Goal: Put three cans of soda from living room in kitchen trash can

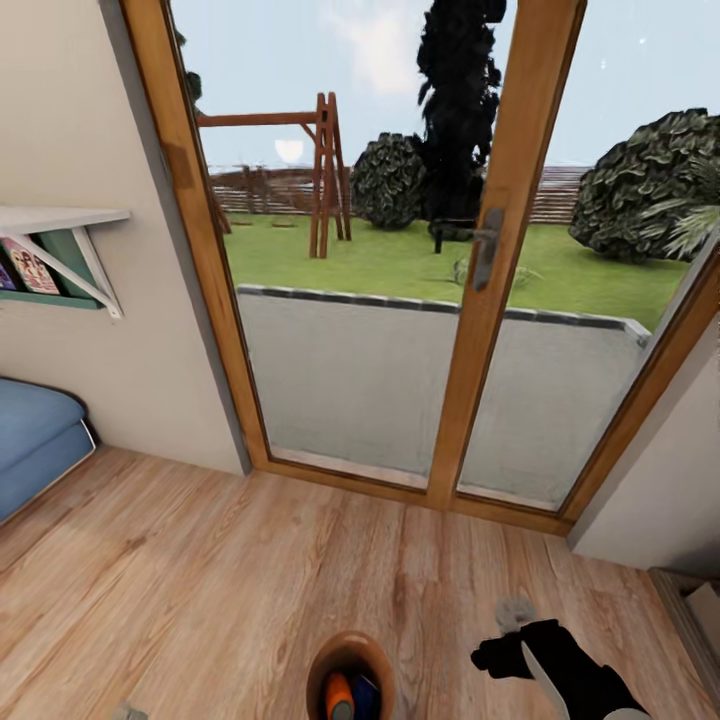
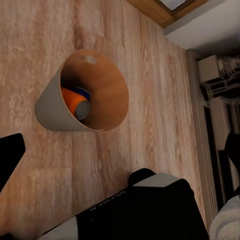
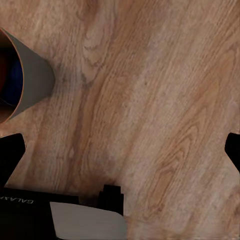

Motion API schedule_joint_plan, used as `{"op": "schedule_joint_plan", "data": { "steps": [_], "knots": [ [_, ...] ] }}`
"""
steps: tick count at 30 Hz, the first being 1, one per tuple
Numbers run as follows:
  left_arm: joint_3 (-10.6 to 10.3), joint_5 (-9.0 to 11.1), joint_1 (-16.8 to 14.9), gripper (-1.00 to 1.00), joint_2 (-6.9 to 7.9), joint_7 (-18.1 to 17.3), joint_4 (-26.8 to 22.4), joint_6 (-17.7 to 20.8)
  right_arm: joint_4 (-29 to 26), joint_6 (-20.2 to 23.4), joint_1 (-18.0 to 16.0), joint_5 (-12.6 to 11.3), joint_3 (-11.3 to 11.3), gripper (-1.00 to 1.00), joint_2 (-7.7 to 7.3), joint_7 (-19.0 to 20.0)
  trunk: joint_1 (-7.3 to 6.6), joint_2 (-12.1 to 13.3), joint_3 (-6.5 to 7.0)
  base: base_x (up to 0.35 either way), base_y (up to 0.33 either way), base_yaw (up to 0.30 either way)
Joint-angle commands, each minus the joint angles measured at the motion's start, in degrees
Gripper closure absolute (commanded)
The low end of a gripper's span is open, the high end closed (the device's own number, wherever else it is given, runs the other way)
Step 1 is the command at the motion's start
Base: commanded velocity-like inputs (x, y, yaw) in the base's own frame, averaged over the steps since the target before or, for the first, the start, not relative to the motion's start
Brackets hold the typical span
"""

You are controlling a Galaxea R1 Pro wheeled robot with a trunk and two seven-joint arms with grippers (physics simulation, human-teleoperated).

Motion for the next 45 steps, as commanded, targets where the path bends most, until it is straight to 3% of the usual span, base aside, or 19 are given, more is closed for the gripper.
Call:
{"op": "schedule_joint_plan", "data": {
  "steps": [1,13,20,32,45],
  "knots": [
    [0.0,-0.3,0.0,-1.0,0.06,0.0,0.7,-0.6,0.8,0.0,0.0,0.0,-0.2,-1.0,-0.05,0.2,-0.23,0.4,0.29,0.0,0.0,-0.003],
    [0.0,-7.6,0.0,-1.0,0.28,-0.1,6.8,-4.9,12.4,-6.0,0.0,0.0,-0.9,-1.0,-0.26,1.2,-2.86,5.2,3.58,0.0,0.0,-0.001],
    [0.0,-8.6,0.0,-1.0,0.29,-0.1,9.5,-7.3,16.2,-7.4,0.0,0.0,-0.9,-1.0,-0.2,1.4,-4.4,8.0,5.5,0.0,0.0,0.0],
    [-0.2,-11.5,0.2,-1.0,0.22,-0.1,10.5,-8.0,24.3,-15.6,0.2,0.1,-1.0,-1.0,-0.18,1.4,-7.04,12.9,8.79,0.0,0.0,0.0],
    [-0.3,-12.7,1.2,-1.0,0.04,0.1,10.7,-10.4,27.1,-17.4,1.2,0.2,-0.9,-1.0,-0.18,1.3,-9.89,18.1,12.35,0.0,0.0,0.0]
  ]
}}
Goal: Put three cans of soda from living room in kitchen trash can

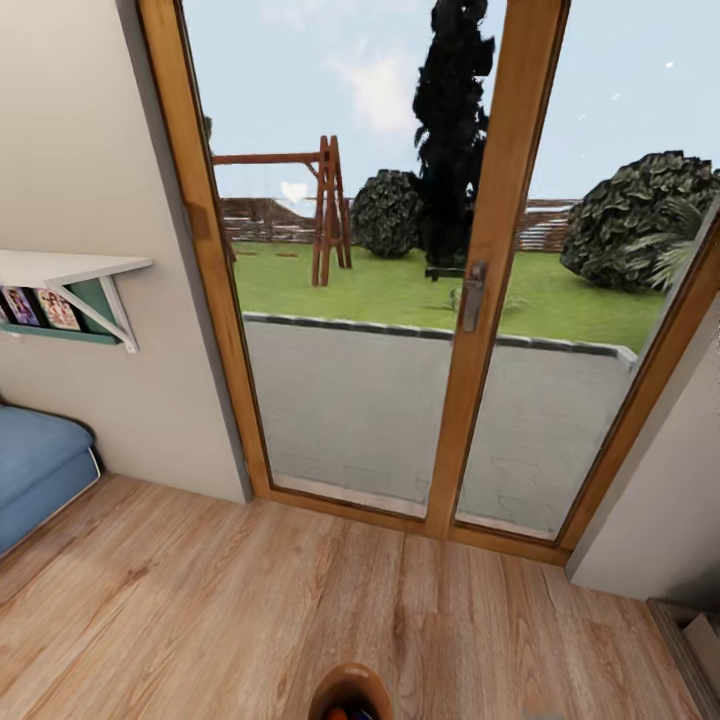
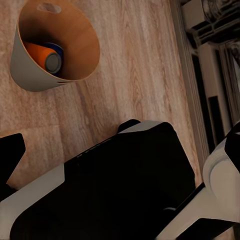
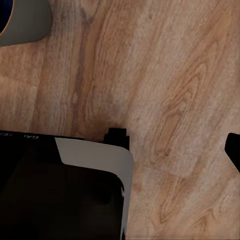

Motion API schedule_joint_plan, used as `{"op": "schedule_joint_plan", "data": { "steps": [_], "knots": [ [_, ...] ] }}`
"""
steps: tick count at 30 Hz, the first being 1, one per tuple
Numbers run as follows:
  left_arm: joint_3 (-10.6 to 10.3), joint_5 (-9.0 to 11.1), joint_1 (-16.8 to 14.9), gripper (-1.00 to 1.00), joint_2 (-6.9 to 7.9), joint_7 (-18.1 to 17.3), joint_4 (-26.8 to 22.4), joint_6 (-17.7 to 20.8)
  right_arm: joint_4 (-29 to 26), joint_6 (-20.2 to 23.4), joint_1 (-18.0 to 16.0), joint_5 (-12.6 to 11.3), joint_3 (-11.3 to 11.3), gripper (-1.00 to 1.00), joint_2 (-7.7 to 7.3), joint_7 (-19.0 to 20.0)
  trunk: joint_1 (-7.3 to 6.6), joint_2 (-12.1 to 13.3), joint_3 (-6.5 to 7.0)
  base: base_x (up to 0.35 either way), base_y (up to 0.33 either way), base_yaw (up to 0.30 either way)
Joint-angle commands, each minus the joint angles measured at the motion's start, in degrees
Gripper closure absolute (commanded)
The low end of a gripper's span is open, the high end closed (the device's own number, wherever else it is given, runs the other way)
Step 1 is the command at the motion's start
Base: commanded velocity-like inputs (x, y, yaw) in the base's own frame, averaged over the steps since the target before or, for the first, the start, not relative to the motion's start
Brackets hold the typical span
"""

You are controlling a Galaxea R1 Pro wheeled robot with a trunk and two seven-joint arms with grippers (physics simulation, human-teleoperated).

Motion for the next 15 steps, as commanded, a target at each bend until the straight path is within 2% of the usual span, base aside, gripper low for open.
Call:
{"op": "schedule_joint_plan", "data": {
  "steps": [1,4,8,15],
  "knots": [
    [0.0,0.0,0.1,-1.0,-0.02,0.0,0.0,-0.1,0.0,0.0,0.1,0.0,0.0,-1.0,0.0,0.0,-0.23,0.4,0.29,0.0,0.0,0.0],
    [0.0,-0.1,0.3,-1.0,-0.07,0.1,0.0,-0.2,0.2,-0.6,0.5,0.0,0.0,-1.0,0.03,0.0,-0.89,1.6,1.11,0.0,0.0,0.0],
    [-0.1,-0.1,0.9,-1.0,-0.22,0.1,0.0,-0.2,1.9,-4.6,1.2,0.0,0.1,-1.0,0.12,0.0,-0.89,1.6,1.49,0.0,0.0,0.0],
    [-0.1,-0.1,1.2,-1.0,-0.31,0.2,0.0,-0.3,2.9,-6.6,1.5,0.0,0.1,-1.0,0.18,0.0,-0.89,1.6,2.15,0.0,0.0,0.0]
  ]
}}
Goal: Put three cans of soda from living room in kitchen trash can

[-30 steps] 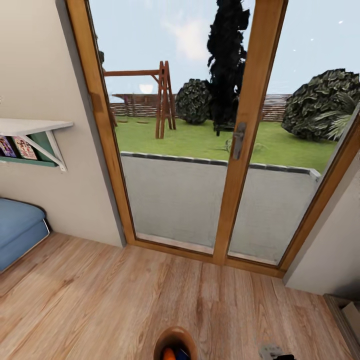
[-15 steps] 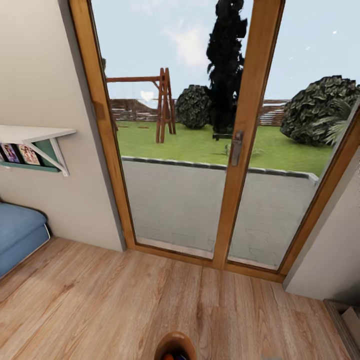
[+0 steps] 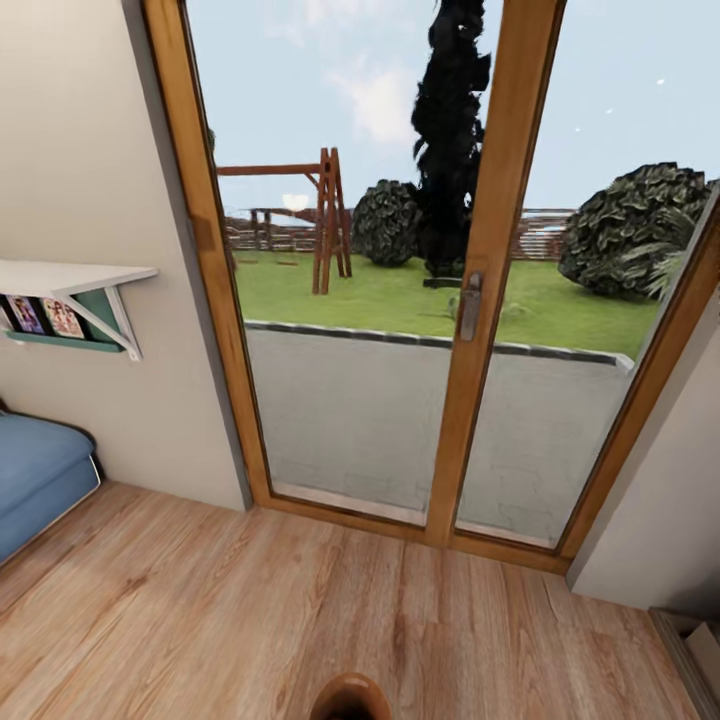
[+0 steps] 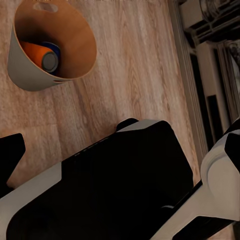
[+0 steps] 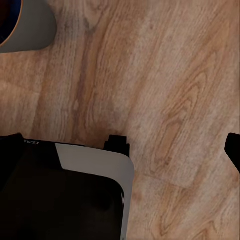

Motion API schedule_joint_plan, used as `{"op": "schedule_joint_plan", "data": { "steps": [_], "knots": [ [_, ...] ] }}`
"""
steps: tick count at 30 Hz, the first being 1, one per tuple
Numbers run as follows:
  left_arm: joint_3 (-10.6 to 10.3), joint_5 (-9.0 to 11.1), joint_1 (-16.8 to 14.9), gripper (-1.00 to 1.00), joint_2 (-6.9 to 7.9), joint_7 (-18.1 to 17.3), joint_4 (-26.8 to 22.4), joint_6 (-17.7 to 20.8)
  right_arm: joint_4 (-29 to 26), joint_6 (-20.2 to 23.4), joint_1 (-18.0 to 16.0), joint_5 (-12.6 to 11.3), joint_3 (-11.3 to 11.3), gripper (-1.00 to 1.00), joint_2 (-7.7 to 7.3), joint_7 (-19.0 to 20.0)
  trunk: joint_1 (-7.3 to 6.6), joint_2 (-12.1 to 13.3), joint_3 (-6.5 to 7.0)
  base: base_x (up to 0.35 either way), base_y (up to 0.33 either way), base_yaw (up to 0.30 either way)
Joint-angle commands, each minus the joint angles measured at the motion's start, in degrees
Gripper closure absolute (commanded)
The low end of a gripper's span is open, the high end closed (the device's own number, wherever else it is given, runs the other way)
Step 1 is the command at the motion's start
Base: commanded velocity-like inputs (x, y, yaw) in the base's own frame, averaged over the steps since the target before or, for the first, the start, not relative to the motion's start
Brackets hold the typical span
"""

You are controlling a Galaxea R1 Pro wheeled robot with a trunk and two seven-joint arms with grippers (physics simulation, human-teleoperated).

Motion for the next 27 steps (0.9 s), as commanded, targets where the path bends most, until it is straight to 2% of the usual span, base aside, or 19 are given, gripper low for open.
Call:
{"op": "schedule_joint_plan", "data": {
  "steps": [1,27],
  "knots": [
    [0.0,0.0,0.0,-1.0,-0.01,0.0,0.0,0.0,0.1,-0.1,0.0,0.0,0.0,-1.0,0.02,0.0,0.0,0.0,0.1,0.0,0.0,0.0],
    [0.0,0.1,0.1,-1.0,-0.15,0.2,-0.1,0.1,0.4,-0.9,1.1,0.1,0.1,-1.0,0.24,-0.1,0.0,0.0,2.56,0.0,0.0,0.0]
  ]
}}
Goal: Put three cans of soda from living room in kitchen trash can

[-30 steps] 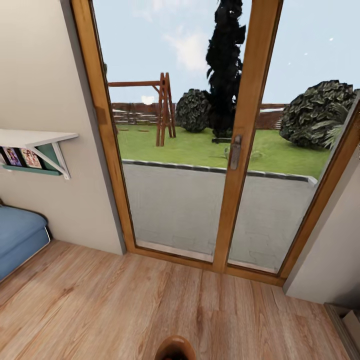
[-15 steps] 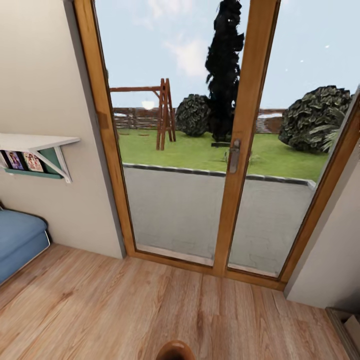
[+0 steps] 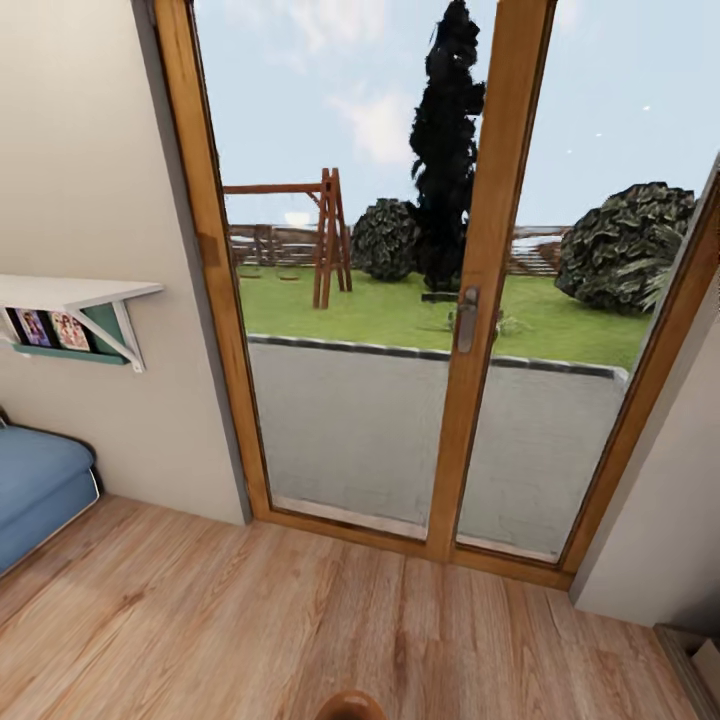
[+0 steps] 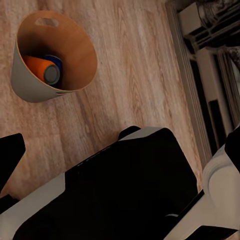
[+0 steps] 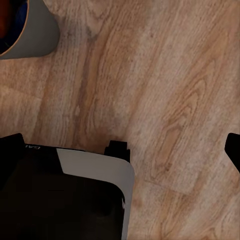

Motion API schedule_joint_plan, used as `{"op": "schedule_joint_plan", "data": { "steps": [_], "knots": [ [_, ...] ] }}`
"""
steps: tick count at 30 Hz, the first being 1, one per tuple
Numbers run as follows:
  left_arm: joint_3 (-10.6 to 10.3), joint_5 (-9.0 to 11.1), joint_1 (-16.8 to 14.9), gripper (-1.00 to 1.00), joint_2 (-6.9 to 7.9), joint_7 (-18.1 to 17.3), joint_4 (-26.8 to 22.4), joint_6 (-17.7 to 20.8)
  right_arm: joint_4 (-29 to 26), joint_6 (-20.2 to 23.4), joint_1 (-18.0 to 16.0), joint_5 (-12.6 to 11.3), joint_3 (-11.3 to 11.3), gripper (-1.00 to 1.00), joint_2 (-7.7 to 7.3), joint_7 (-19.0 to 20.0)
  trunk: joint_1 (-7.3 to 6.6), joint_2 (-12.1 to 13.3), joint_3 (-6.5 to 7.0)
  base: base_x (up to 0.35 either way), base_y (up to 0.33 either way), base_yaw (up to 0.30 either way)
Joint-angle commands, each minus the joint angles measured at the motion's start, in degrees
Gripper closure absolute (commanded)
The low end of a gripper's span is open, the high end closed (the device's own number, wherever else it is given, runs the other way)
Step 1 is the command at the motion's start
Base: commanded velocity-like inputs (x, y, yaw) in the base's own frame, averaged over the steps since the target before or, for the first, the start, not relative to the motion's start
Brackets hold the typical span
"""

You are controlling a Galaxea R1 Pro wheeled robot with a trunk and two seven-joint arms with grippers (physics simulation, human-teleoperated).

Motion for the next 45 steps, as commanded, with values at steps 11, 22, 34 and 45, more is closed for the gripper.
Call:
{"op": "schedule_joint_plan", "data": {
  "steps": [11,22,34,45],
  "knots": [
    [0.0,0.0,0.0,-1.0,0.0,0.0,0.0,0.0,0.0,-0.1,0.5,0.0,0.0,-1.0,0.02,0.0,0.0,0.0,1.05,0.0,0.0,0.0],
    [0.0,0.0,0.0,-1.0,0.0,0.0,0.0,0.0,0.0,-0.2,0.6,0.0,0.0,-1.0,0.06,0.0,0.0,0.0,2.09,0.0,0.0,0.0],
    [0.0,0.0,0.0,-1.0,0.0,0.0,0.0,0.0,0.0,-0.2,0.6,0.0,0.0,-1.0,0.11,-0.1,0.0,0.0,3.23,0.0,0.0,0.0],
    [0.0,0.0,0.0,-1.0,0.0,0.1,0.0,0.1,0.0,-0.1,0.6,-0.2,-0.1,-1.0,0.17,-0.4,0.0,0.0,3.84,0.0,0.0,0.0]
  ]
}}
